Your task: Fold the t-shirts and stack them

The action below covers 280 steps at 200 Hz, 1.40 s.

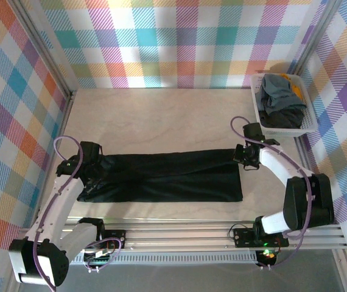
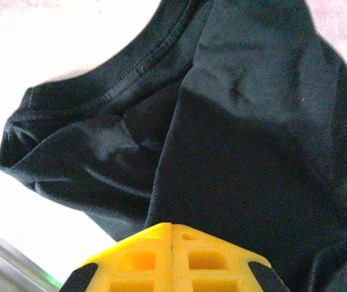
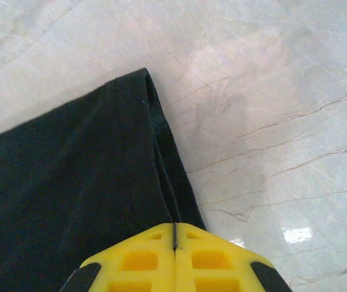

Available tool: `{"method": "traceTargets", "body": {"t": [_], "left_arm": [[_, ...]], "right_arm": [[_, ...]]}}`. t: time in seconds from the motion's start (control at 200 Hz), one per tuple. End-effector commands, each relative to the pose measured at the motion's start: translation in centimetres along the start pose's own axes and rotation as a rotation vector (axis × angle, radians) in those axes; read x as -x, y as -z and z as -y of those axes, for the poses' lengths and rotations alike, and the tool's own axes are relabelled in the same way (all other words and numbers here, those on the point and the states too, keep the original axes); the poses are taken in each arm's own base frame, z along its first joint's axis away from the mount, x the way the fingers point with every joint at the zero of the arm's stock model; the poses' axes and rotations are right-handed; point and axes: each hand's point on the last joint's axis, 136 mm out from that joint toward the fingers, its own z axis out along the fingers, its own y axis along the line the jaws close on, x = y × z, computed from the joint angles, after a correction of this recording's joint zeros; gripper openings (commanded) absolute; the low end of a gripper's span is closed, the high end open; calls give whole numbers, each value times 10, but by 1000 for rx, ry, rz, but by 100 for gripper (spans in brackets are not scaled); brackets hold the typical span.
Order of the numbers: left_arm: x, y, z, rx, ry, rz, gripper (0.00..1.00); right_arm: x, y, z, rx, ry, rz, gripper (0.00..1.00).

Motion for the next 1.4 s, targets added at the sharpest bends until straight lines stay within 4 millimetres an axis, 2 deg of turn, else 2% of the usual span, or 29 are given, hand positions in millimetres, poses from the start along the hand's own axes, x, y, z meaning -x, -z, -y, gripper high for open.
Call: {"method": "traceTargets", "body": {"t": [0.0, 0.165, 0.285, 0.365, 0.425, 0.47, 0.54, 0.585, 0.655, 0.72, 0.785, 0.945, 1.015, 1.12, 1.305, 1.395], "left_arm": [[17, 8, -2, 31, -7, 53, 0], [8, -1, -6, 41, -13, 27, 0], [-3, -10, -9, 39, -12, -4, 0], [-6, -13, -11, 50, -14, -19, 0], [-8, -13, -12, 57, -11, -28, 0], [-9, -12, -13, 63, -5, -38, 12], [-9, -6, -15, 72, 17, -39, 42], [-6, 0, -15, 72, 31, -30, 52], [3, 10, -8, 44, 44, -8, 56], [15, 15, 3, 24, 49, 7, 55], [27, 11, 17, 7, 61, -1, 52], [58, -23, 61, -68, 129, -47, 40], [65, -48, 72, -47, 144, -95, 34], [70, -84, 71, 22, 167, -168, 31], [80, -133, 38, 137, 233, -259, 31], [82, -154, 47, 89, 243, -328, 32]], "right_arm": [[-15, 3, 8, -29, -8, -30, 0], [-35, -8, 11, -32, -31, -86, 0], [-43, -18, 8, -21, -33, -131, 0], [-44, -19, 9, -41, -40, -156, 8], [-42, -16, 8, -39, -42, -150, 19], [-40, -11, 9, -48, -50, -136, 27], [-33, 2, 14, -74, -67, -89, 35], [-28, 11, 16, -81, -78, -53, 38], [-18, 24, 11, -58, -77, 5, 40], [-10, 33, -2, -16, -54, 41, 38], [-7, 35, -19, 43, -32, 44, 33], [-23, 13, -68, 169, 6, -54, 24], [-35, -4, -79, 180, -25, -127, 20], [-44, -31, -70, 103, -87, -191, 20], [-31, -57, -37, -82, -151, -266, 19], [-21, -69, -31, -103, -190, -315, 20]]}}
